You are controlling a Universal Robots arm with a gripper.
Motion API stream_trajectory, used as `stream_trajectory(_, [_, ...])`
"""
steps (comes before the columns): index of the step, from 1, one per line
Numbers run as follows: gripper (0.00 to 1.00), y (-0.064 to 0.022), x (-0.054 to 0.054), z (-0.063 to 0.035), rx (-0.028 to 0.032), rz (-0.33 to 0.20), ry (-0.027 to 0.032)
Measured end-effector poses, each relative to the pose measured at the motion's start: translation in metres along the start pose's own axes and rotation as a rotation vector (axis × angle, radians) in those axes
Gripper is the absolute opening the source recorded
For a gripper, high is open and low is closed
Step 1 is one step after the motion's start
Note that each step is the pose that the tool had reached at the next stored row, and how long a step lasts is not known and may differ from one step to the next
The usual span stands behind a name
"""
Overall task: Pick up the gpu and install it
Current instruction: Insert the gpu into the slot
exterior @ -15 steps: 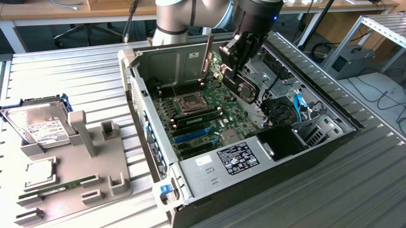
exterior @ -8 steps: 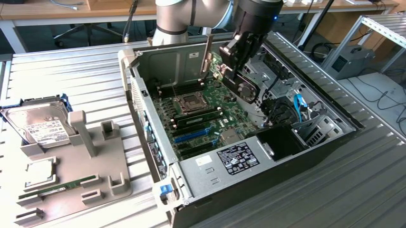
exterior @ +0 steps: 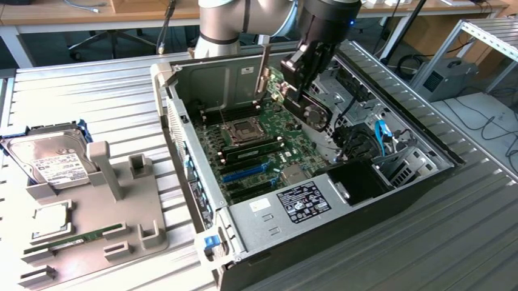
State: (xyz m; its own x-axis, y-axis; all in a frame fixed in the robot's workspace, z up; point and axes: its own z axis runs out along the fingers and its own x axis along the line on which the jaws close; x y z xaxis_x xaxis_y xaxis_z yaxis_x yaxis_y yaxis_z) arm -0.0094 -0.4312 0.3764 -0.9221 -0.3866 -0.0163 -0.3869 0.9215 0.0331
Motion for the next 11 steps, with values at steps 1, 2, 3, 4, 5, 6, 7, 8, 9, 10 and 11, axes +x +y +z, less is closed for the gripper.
stream_trajectory(1, [0.26,0.0000,0.0000,0.0000,-0.0001,-0.006,0.0002])
stream_trajectory(2, [0.26,0.0000,0.0000,0.0000,-0.0002,-0.012,0.0004])
stream_trajectory(3, [0.26,0.0000,0.0000,0.0000,-0.0003,-0.019,0.0006])
stream_trajectory(4, [0.26,0.0000,0.0000,0.0000,-0.0004,-0.026,0.0009])
stream_trajectory(5, [0.26,0.0000,0.0000,0.0000,-0.0004,-0.030,0.0011])
stream_trajectory(6, [0.26,0.0000,0.0000,0.0000,-0.0005,-0.035,0.0012])
stream_trajectory(7, [0.26,0.0000,0.0000,0.0000,-0.0006,-0.039,0.0013])
stream_trajectory(8, [0.26,0.0000,0.0000,0.0000,-0.0006,-0.042,0.0014])
stream_trajectory(9, [0.26,0.0000,0.0000,0.0000,-0.0007,-0.046,0.0015])
stream_trajectory(10, [0.26,0.0000,0.0000,0.0000,-0.0008,-0.049,0.0017])
stream_trajectory(11, [0.26,0.0000,0.0000,0.0000,-0.0008,-0.053,0.0018])
